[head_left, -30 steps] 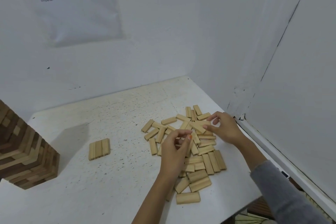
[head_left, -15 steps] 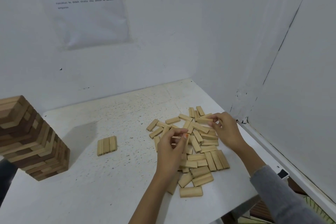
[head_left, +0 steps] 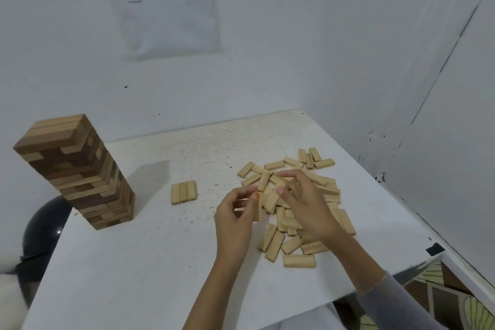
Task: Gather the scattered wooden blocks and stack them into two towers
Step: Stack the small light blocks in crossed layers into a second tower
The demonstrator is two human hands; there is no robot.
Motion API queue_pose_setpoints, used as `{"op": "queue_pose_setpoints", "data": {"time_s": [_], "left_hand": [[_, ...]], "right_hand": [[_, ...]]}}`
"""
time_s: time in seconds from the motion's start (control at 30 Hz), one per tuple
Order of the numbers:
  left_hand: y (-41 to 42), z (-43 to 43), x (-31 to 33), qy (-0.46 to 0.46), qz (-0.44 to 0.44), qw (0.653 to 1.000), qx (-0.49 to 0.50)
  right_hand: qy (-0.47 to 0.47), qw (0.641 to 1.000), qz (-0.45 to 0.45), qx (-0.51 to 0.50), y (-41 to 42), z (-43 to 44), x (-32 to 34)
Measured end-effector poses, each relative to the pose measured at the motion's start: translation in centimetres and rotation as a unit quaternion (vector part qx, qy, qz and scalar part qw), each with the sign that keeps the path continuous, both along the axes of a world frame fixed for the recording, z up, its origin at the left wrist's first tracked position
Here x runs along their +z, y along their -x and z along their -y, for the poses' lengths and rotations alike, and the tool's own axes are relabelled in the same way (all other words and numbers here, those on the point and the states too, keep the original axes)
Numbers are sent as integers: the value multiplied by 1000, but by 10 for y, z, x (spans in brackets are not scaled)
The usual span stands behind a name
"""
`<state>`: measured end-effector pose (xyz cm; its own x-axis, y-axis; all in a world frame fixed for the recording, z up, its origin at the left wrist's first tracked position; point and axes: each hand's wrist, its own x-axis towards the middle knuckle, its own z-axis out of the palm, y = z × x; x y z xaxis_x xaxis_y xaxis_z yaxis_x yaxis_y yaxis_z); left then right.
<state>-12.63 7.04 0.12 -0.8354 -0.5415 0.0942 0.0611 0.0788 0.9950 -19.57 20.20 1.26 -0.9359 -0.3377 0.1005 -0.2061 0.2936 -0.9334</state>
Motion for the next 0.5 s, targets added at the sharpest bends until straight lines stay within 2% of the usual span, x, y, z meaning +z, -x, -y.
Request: {"op": "queue_pose_setpoints", "data": {"time_s": [0.23,0.5], "left_hand": [[-37,25,-9,-18,36,999,22],[-75,45,-24,-18,55,997,50]], "right_hand": [[12,998,-2,56,-34,42,-12],[-38,996,-6,77,-62,73,-23]]}}
